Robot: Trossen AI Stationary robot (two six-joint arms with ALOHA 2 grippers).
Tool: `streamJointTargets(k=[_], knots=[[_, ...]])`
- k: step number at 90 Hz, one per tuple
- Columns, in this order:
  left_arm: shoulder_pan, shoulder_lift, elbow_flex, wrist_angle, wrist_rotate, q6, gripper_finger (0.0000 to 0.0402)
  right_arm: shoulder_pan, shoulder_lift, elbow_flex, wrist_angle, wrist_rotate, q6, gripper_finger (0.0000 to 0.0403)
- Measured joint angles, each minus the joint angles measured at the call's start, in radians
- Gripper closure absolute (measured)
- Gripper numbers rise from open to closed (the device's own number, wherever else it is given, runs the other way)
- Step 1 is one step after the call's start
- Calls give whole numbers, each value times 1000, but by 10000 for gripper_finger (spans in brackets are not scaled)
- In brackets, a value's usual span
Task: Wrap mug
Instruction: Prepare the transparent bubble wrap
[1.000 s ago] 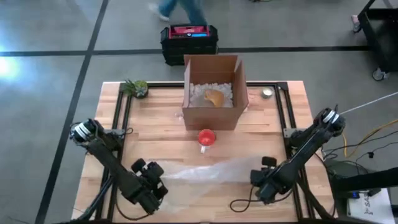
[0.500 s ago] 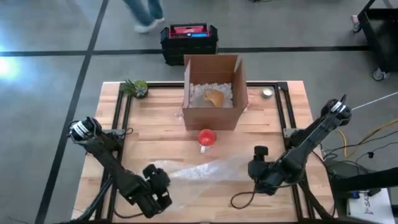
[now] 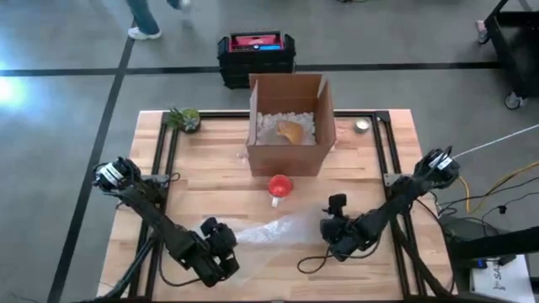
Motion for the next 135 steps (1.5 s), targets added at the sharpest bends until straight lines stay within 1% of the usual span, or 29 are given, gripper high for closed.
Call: streamJointTargets(k=[6, 11, 18, 24, 27, 30, 40, 52, 58, 66, 73, 79, 88, 94, 101, 107, 117, 128, 135], knots=[[13, 0, 0, 4, -15, 29, 381, -13, 17, 2, 5, 9, -2, 265], [22, -1, 0, 5, -17, 53, 381, -21, 22, 2, 2, 13, 1, 285], [32, -2, 0, 12, -20, 82, 381, -31, 23, 2, 4, 36, -2, 328], [38, -2, 0, 20, -31, 96, 381, -41, 22, 2, 4, 40, -24, 374], [38, -2, 0, 21, -44, 101, 381, -45, 19, 2, 2, 40, -35, 388], [38, -2, 0, 25, -51, 107, 381, -45, 14, 2, 1, 41, -40, 394], [40, -2, 0, 30, -54, 117, 381, -51, -14, 5, -22, 41, -62, 394], [40, -3, 0, 46, -52, 117, 381, -53, -74, 67, -156, 44, -81, 401], [40, -4, 1, 60, -51, 117, 381, -60, -115, 107, -224, 30, -81, 402], [40, -10, 13, 59, -50, 120, 381, -72, -172, 156, -264, -39, -70, 402], [40, -21, 25, 61, -50, 121, 381, -77, -227, 194, -268, -150, -41, 403], [40, -31, 33, 60, -51, 123, 381, -58, -268, 220, -270, -247, -14, 403], [40, -37, 37, 57, -51, 141, 381, 6, -330, 253, -278, -342, 31, 403], [40, -37, 37, 56, -51, 154, 381, 58, -367, 270, -255, -451, 67, 403], [44, -37, 35, 51, -51, 159, 381, 114, -390, 263, -200, -591, 171, 403], [46, -37, 34, 49, -51, 159, 381, 165, -391, 238, -115, -671, 252, 403], [49, -37, 34, 49, -51, 164, 381, 248, -360, 172, -6, -700, 376, 403], [50, -37, 34, 49, -51, 163, 381, 306, -275, 88, 139, -711, 480, 403], [50, -37, 34, 49, -51, 161, 381, 329, -204, 62, 248, -706, 563, 403]])
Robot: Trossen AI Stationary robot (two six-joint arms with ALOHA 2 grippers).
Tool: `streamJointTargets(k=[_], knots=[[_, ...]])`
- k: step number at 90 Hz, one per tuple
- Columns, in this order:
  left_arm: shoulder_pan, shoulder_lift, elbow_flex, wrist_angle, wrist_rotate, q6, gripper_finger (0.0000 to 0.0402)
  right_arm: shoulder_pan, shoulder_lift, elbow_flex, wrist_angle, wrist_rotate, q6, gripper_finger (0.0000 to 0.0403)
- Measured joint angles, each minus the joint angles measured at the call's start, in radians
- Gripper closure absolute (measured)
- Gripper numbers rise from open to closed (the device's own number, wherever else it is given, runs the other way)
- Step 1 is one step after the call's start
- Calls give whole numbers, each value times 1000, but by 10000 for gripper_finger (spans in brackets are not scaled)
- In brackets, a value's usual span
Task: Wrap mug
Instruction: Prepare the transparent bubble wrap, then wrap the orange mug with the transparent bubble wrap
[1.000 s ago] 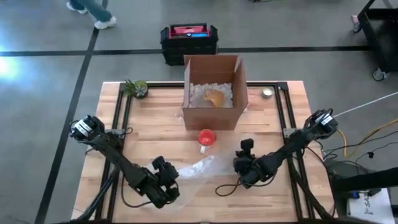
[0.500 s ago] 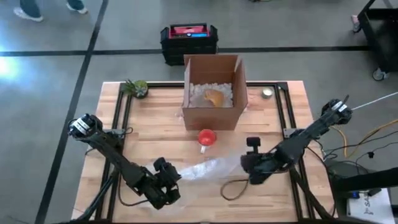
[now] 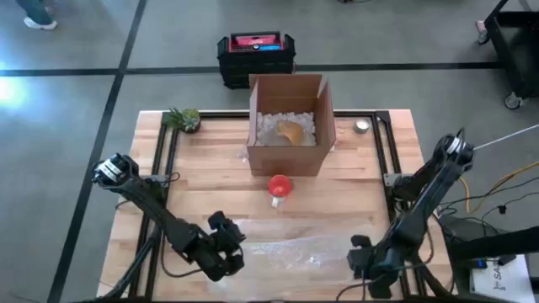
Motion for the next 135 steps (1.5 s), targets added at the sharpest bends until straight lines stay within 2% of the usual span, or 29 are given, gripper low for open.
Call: streamJointTargets(k=[9, 24, 43, 58, 66, 77, 87, 93, 97, 100, 103, 112, 116, 123, 135], knots=[[0, 0, 0, 2, 0, -1, 381, 18, 91, -9, -9, -37, 94, 403], [5, 0, -5, 16, 4, -3, 381, 10, 162, -8, -17, -96, 97, 403], [20, 1, -43, 127, 82, -3, 381, -52, 83, 9, -62, -98, 55, 403], [26, 1, -70, 165, 111, -3, 381, -103, 40, 9, -74, -41, -2, 396], [26, 1, -82, 166, 112, -13, 381, -116, 44, 8, -85, -40, -14, 368], [26, 1, -98, 186, 119, -30, 381, -129, 53, 7, -101, -61, -42, 304], [27, 1, -123, 224, 162, -32, 381, -133, 47, 7, -99, -210, -43, 253], [27, 1, -137, 227, 176, -55, 381, -132, 41, 7, -124, -343, -50, 230], [26, 1, -149, 228, 184, -75, 381, -131, 33, 7, -158, -385, -52, 220], [24, 2, -159, 231, 184, -88, 381, -130, 27, 7, -186, -371, -52, 214], [24, 2, -171, 241, 187, -94, 381, -131, 24, 8, -208, -311, -63, 210], [24, 2, -214, 256, 251, -93, 381, -137, 31, 2, -236, 31, -143, 204], [26, 2, -235, 247, 292, -83, 381, -147, 40, -4, -232, 126, -175, 204], [28, -2, -268, 227, 333, -100, 381, -190, 60, -20, -234, 152, -246, 204], [28, -23, -306, 208, 347, -157, 381, -268, 95, -64, -233, 139, -244, 203]])
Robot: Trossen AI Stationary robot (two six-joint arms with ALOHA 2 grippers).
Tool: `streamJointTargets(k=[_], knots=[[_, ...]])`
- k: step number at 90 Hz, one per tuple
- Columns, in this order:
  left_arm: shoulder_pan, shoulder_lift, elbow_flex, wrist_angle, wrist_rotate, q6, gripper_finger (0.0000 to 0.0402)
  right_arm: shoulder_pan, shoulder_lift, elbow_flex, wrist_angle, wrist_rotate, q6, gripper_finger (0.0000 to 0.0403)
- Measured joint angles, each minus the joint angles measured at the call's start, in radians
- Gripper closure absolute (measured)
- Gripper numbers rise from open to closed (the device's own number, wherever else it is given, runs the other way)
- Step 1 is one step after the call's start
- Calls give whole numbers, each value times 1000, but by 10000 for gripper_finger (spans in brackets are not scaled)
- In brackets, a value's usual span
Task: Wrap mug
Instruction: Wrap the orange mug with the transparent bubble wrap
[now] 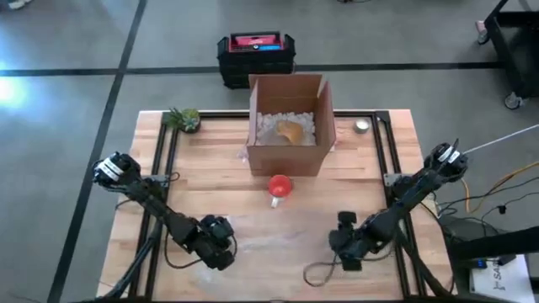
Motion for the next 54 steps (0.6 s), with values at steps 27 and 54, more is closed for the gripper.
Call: streamJointTargets(k=[27, 54], knots=[[8, -117, -42, -69, -140, -16, 381, -23, 54, -19, 40, -77, -19, 203], [4, -201, 44, -50, -197, 106, 381, -58, -53, 148, -77, -49, -311, 219]])
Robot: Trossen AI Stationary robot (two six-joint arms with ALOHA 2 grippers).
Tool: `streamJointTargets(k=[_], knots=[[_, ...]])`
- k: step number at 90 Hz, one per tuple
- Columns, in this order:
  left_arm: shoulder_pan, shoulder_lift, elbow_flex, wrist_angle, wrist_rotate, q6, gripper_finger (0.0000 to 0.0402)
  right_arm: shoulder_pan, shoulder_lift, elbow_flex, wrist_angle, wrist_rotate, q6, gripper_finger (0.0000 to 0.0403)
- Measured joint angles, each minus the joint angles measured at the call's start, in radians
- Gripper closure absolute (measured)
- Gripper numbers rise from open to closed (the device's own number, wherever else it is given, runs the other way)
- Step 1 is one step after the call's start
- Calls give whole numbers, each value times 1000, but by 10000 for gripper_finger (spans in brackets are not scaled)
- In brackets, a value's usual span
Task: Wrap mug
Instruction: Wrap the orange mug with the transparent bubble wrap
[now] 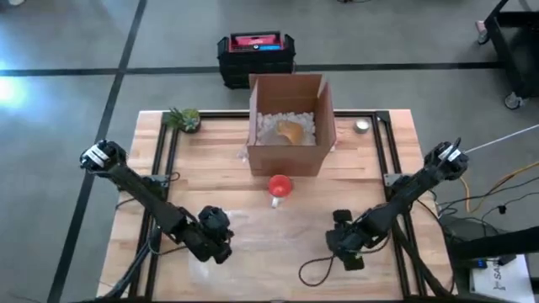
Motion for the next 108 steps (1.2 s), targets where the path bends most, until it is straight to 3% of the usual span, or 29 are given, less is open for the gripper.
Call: streamJointTargets(k=[16, 29, 43, 58, 75, 91, 108], knots=[[1, 4, 18, 66, -99, 84, 381, -100, 0, 120, 133, 255, -432, 233], [2, 18, 15, 106, -106, 90, 381, -264, 59, 202, 214, 252, -608, 242], [2, 24, 15, 112, -106, 93, 381, -427, 131, 265, 201, 119, -650, 248], [5, 21, 15, 114, -106, 119, 381, -525, 217, 275, 158, -37, -660, 254], [9, 20, 15, 115, -107, 149, 381, -557, 296, 275, 117, 0, -717, 282], [18, 20, 13, 114, -108, 159, 381, -554, 308, 284, 100, -8, -743, 385], [24, 19, 13, 115, -108, 176, 381, -524, 259, 363, -6, 31, -707, 395]])
